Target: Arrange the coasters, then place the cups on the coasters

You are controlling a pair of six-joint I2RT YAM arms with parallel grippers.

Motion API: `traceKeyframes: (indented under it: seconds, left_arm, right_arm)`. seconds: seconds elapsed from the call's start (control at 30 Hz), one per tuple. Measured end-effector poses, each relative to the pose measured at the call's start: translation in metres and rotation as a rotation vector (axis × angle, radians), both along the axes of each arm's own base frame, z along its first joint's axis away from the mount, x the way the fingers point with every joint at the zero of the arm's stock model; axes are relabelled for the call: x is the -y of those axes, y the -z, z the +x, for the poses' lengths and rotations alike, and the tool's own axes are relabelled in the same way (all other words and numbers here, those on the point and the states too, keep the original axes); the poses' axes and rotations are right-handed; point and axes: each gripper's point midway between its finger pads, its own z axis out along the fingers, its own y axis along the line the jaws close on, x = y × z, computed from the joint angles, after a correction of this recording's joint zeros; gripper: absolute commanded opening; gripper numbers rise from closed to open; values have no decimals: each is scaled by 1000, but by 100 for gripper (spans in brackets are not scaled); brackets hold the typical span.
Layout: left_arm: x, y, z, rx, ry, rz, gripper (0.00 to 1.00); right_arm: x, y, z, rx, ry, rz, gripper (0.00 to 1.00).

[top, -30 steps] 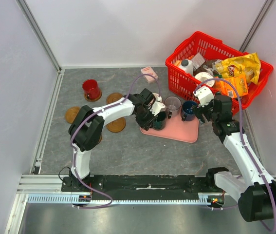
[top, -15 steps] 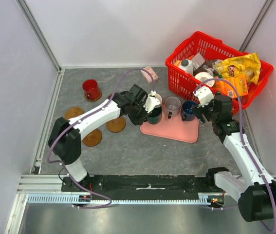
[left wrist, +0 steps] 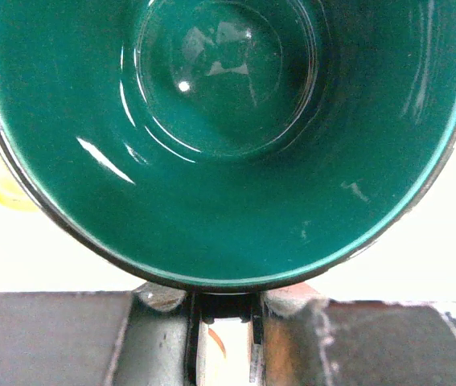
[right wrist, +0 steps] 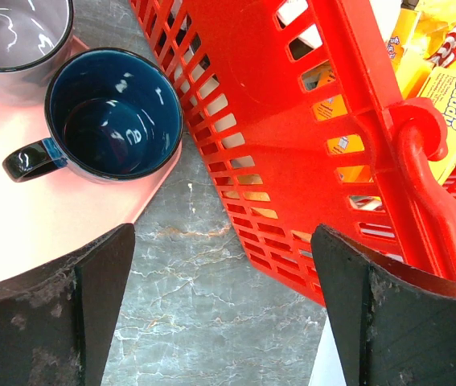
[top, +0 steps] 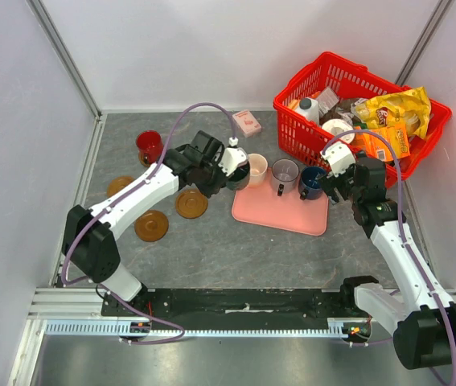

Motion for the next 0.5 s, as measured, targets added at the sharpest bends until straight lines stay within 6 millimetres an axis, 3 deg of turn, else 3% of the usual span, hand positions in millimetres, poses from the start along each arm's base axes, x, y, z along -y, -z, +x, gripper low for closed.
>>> traceKeyframes:
  seconds: [0.23, 0.5]
  left_arm:
    - [-36, 4, 21, -8, -108, 6, 2]
    - [-70, -21, 37, 49, -207, -36, 2]
  right_arm:
    - [0, 0, -1, -3, -7, 9, 98]
    - [1, 1, -2, -8, -8, 15, 98]
